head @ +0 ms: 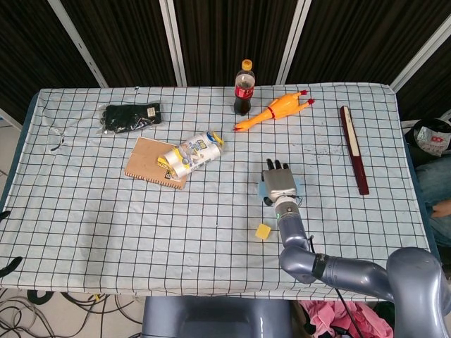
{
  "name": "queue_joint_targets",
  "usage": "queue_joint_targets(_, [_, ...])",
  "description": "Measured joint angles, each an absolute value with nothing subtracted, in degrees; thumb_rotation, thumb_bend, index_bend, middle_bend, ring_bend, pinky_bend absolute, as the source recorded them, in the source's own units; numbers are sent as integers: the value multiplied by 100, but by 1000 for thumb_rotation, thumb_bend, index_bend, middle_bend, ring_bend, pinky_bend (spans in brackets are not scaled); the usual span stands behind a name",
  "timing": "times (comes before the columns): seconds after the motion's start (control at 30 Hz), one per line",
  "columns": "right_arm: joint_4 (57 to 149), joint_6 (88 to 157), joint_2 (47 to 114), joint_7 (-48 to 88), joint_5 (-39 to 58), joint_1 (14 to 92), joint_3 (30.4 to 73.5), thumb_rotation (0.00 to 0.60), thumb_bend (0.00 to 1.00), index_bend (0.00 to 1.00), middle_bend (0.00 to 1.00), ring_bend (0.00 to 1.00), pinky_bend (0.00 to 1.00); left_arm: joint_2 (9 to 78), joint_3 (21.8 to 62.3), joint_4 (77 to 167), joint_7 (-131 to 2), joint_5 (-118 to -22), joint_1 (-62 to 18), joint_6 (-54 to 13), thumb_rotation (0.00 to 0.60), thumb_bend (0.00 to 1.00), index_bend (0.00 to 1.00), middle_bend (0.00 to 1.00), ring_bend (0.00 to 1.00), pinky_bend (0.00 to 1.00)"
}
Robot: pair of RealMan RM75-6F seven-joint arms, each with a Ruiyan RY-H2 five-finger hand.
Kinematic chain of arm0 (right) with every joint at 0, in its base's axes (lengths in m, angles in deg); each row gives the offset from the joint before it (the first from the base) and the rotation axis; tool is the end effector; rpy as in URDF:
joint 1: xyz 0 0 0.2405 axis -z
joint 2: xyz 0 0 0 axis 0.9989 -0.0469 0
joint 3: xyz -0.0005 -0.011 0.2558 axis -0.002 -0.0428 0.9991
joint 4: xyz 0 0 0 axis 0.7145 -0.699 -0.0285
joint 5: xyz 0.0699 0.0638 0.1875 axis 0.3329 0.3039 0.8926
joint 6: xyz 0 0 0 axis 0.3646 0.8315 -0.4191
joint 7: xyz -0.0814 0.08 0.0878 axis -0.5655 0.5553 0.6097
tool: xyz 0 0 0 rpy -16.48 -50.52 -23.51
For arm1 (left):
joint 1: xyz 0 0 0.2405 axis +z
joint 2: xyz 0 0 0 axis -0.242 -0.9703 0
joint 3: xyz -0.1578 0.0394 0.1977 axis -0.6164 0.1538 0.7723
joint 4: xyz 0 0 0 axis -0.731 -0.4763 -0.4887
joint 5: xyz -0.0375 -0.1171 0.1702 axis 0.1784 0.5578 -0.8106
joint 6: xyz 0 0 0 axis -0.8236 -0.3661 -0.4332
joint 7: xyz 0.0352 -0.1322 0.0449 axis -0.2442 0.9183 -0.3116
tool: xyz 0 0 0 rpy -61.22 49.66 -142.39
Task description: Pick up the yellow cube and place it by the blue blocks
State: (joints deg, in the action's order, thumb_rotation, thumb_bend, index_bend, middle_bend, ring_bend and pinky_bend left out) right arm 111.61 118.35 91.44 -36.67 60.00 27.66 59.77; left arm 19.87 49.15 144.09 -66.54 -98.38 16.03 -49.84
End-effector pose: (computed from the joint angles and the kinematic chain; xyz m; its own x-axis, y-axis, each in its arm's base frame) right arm -0.1068 -0.3938 -0.0309 0.5269 -0.4198 0.7390 -0.8283 -0.0588 0.5572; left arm -0.3128 0.1367 0.1938 0.4832 -0.0664 0.8730 0.8755 0.0417 -0.4814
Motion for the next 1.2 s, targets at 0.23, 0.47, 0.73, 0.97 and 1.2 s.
queue_joint_targets(0.23, [11128,11855,9153,-3578,5968,2756,5940,600,301,432,0,0,91,1989,4908,14406,-6665,-9829,1604,-4984,600,37,170,56,0,0])
queue_joint_targets(0.47, [11105,11830,9146,-3523,5968,2753,5883,600,301,431,0,0,91,1990,4906,14409,-6677,-9818,1607,-4980,600,37,170,56,0,0])
queue_joint_targets(0.73, [11110,11827,9125,-3464,5969,2749,5847,600,300,431,0,0,91,1995,4897,14409,-6698,-9804,1607,-4979,600,37,170,56,0,0])
queue_joint_targets(0.97, [11100,11823,9124,-3426,5963,2752,5794,600,301,431,0,0,91,1996,4894,14410,-6702,-9800,1608,-4978,600,37,170,56,0,0])
queue_joint_targets(1.2, [11116,11863,9123,-3429,5962,2744,5751,600,301,417,0,0,91,2002,4889,14410,-6718,-9788,1609,-4976,600,37,170,56,0,0])
